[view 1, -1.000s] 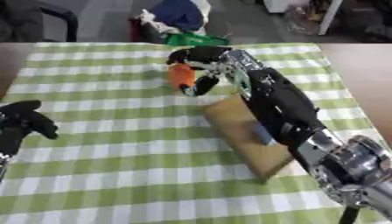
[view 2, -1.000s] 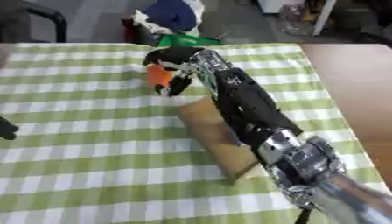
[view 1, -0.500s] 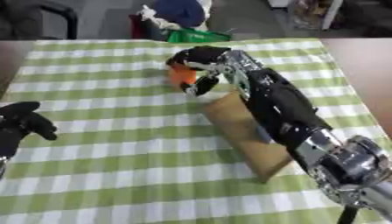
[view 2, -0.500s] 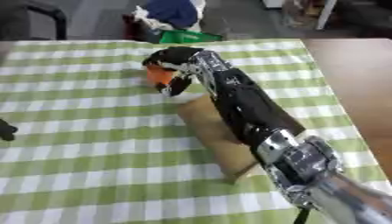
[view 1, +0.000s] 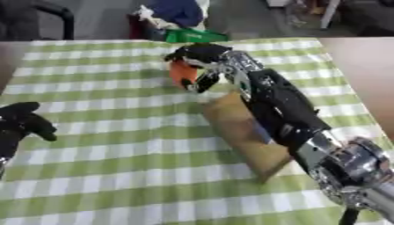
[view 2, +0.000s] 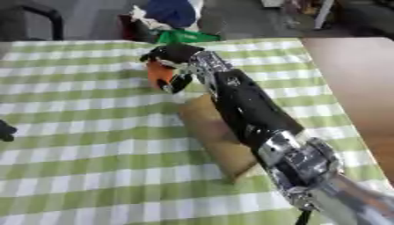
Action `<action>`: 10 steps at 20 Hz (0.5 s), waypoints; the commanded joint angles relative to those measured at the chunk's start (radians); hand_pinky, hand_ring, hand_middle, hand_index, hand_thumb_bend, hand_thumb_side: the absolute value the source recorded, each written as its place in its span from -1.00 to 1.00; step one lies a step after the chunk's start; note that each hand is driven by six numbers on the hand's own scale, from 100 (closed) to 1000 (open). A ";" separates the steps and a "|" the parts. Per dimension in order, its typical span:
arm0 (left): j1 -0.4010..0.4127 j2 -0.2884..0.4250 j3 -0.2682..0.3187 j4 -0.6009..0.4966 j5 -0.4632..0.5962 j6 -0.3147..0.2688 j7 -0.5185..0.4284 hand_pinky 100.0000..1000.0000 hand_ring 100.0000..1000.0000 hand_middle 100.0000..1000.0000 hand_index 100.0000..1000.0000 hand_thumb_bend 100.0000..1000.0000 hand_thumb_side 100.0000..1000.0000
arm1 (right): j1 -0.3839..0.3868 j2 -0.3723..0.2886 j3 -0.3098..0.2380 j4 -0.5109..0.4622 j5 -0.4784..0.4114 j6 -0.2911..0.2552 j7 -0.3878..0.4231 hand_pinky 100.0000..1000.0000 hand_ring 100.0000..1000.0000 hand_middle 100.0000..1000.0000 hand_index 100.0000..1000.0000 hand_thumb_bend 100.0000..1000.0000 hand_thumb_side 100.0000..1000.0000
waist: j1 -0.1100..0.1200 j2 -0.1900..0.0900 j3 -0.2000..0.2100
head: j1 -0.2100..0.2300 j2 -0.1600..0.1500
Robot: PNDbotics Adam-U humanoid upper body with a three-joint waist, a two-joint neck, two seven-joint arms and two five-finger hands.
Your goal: Pick up objects on the table and place them in the box.
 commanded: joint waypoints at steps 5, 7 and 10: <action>0.021 0.025 0.026 -0.010 -0.010 0.004 0.020 0.34 0.01 0.08 0.64 -0.81 0.33 | 0.005 -0.050 0.037 -0.122 -0.124 -0.066 0.023 0.68 0.58 -0.22 0.95 -1.00 -1.00 | 0.001 -0.045 -0.063 | 0.058 0.023; 0.029 0.031 0.033 -0.009 -0.015 0.005 0.027 0.34 0.02 0.08 0.64 -0.81 0.33 | 0.020 -0.061 0.061 -0.165 -0.156 -0.088 0.036 0.68 0.57 -0.23 0.96 -1.00 -1.00 | 0.002 -0.051 -0.094 | 0.075 0.031; 0.038 0.036 0.044 -0.010 -0.021 0.007 0.041 0.34 0.02 0.08 0.64 -0.82 0.33 | 0.056 -0.081 0.108 -0.239 -0.204 -0.122 0.051 0.68 0.57 -0.23 0.96 -1.00 -1.00 | 0.004 -0.055 -0.138 | 0.104 0.034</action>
